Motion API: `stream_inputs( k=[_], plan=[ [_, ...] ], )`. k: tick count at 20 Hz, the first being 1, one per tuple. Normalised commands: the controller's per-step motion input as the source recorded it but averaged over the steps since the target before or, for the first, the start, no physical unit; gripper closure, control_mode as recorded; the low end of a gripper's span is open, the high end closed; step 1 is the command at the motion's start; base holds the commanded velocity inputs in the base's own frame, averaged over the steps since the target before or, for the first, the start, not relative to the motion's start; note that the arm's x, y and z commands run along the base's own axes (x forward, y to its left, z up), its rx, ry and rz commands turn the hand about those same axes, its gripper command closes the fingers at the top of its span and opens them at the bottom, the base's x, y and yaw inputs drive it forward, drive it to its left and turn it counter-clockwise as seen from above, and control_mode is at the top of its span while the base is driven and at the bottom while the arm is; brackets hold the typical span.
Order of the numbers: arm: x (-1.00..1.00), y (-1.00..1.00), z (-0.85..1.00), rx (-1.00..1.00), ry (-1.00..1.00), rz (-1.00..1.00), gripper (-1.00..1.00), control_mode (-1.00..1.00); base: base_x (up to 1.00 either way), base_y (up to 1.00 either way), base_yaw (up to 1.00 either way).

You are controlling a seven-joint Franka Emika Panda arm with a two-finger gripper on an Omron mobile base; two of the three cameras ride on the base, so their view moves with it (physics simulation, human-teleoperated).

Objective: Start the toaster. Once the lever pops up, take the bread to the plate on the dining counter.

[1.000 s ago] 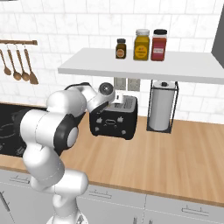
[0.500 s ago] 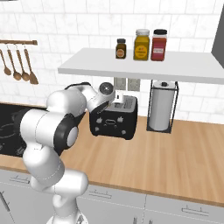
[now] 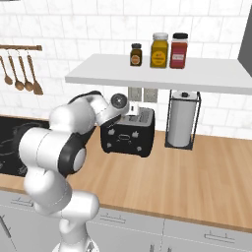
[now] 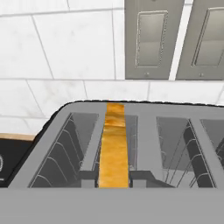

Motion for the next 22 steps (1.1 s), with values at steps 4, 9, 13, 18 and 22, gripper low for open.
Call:
stream_inputs(
  k=[4, 9, 13, 18, 22],
  plan=[
    [-0.28, 0.00, 0.42, 0.03, -0.16, 0.00, 1.00, -1.00, 0.00, 0.00, 0.00],
    [-0.08, 0.00, 0.65, 0.04, -0.13, 0.00, 1.00, -1.00, 0.00, 0.00, 0.00],
    [-0.06, 0.02, 0.57, 0.01, -0.07, 0.00, 1.00, -1.00, 0.00, 0.00, 0.00],
    [-0.22, 0.00, 0.38, 0.00, -0.02, 0.00, 1.00, -1.00, 0.00, 0.00, 0.00],
    [-0.13, 0.00, 0.50, 0.00, 0.00, 0.00, 1.00, -1.00, 0.00, 0.00, 0.00]
  ],
)
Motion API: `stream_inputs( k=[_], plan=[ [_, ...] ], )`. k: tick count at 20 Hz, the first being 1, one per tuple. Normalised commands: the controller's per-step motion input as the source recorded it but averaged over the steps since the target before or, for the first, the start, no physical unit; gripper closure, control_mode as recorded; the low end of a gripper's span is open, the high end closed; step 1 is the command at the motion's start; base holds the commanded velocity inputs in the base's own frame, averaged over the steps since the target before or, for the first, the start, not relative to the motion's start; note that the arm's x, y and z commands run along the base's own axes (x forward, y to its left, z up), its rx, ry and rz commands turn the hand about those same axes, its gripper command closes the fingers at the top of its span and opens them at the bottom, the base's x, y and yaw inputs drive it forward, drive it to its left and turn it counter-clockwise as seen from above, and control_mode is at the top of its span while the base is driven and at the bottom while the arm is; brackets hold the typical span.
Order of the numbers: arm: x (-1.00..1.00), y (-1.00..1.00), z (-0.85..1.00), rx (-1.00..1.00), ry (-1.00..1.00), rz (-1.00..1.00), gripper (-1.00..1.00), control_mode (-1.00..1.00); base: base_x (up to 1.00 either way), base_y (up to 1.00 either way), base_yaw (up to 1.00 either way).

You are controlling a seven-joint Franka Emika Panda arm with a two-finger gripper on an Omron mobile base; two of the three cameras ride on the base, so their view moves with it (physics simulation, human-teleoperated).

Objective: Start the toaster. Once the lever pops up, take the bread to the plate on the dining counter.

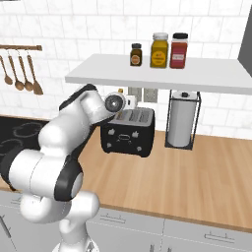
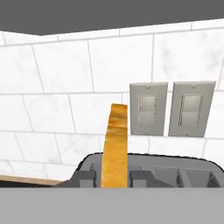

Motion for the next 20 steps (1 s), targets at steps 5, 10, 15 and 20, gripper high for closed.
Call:
stream_inputs(
  k=[5, 10, 15, 20],
  plan=[
    [-0.39, 0.00, 0.50, 0.00, 0.00, 0.00, 1.00, -1.00, 0.00, 0.00, 0.00],
    [-0.90, 0.00, 0.27, 0.00, 0.00, 0.00, 1.00, -1.00, 0.00, 0.00, 0.00],
    [-1.00, 0.00, 0.36, 0.00, 0.00, 0.00, 1.00, -1.00, 0.00, 0.00, 0.00],
    [-0.87, 0.05, 0.88, 0.00, 0.13, 0.00, 1.00, -1.00, 0.00, 0.00, 0.00]
  ],
)
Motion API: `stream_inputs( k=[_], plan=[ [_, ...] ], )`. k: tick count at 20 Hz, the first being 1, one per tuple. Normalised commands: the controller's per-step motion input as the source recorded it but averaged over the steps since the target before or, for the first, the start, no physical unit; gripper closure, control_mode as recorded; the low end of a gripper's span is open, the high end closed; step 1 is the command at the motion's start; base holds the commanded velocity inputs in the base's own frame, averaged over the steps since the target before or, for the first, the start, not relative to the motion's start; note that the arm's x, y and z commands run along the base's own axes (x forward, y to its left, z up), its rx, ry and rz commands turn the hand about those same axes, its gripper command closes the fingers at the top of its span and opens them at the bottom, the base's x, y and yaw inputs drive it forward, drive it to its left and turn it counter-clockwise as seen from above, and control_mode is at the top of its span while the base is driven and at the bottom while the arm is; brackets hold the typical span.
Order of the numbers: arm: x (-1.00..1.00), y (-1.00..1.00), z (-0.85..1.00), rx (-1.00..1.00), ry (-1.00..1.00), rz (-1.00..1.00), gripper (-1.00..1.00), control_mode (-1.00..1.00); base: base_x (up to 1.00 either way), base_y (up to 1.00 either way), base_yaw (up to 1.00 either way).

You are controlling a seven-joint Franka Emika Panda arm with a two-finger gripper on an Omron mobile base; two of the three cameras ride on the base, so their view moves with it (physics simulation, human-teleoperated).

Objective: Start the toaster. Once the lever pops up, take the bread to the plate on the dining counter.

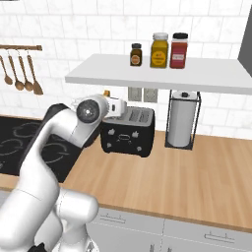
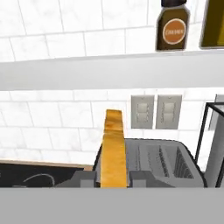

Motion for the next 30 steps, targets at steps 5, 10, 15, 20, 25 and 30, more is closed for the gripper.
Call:
stream_inputs(
  k=[5, 10, 15, 20, 25, 30],
  plan=[
    [-1.00, 0.08, 0.82, 0.00, 0.13, 0.00, 1.00, -1.00, 0.00, 0.00, 0.00],
    [-1.00, 0.20, 0.31, 0.00, 0.03, 0.00, 1.00, -1.00, 0.00, 0.00, 0.00],
    [-0.99, 0.36, 0.00, -0.05, -0.01, -0.03, 1.00, -1.00, 0.00, 0.00, 0.00],
    [-0.34, 0.17, -0.06, -0.03, 0.00, -0.05, 1.00, -1.00, 0.00, 0.00, 0.00],
    [0.00, 0.00, 0.00, 0.00, 0.00, 0.00, 1.00, -1.00, 0.00, 0.00, 0.00],
    [0.00, 0.00, 0.00, 0.00, 0.00, 0.00, 1.00, -1.00, 0.00, 0.00, 0.00]
  ],
)
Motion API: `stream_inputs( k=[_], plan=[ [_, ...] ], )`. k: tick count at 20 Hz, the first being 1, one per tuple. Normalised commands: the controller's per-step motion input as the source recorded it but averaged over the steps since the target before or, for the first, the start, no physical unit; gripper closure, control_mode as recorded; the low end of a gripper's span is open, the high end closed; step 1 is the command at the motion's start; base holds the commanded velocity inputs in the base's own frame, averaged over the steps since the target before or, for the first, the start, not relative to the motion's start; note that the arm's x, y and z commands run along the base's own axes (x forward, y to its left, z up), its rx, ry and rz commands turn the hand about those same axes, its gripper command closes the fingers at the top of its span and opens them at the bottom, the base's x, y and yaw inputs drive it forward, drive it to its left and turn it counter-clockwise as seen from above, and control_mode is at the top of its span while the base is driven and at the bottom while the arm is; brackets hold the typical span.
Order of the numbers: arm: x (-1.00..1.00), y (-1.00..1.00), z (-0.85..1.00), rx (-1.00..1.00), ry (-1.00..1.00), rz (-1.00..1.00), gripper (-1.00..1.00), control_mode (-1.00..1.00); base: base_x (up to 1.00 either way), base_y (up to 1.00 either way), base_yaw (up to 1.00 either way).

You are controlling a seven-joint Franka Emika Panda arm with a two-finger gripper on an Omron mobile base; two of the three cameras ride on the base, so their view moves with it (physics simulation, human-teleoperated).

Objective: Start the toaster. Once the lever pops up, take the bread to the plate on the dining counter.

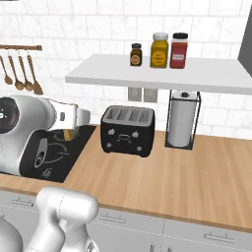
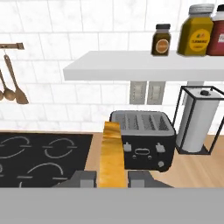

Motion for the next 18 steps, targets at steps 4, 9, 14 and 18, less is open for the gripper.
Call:
stream_inputs(
  k=[4, 9, 14, 18],
  plan=[
    [-0.16, -0.03, 0.00, 0.00, 0.00, 0.00, 1.00, -1.00, 0.00, 0.00, 0.00],
    [0.00, 0.00, 0.00, 0.00, 0.00, 0.00, 1.00, 1.00, -0.59, 0.00, 0.01],
    [0.00, 0.00, 0.00, 0.00, 0.00, 0.00, 1.00, 1.00, -0.60, -0.01, 0.37],
    [0.00, 0.00, 0.00, 0.00, 0.00, 0.00, 1.00, 1.00, -0.54, 0.00, 0.84]
  ],
)
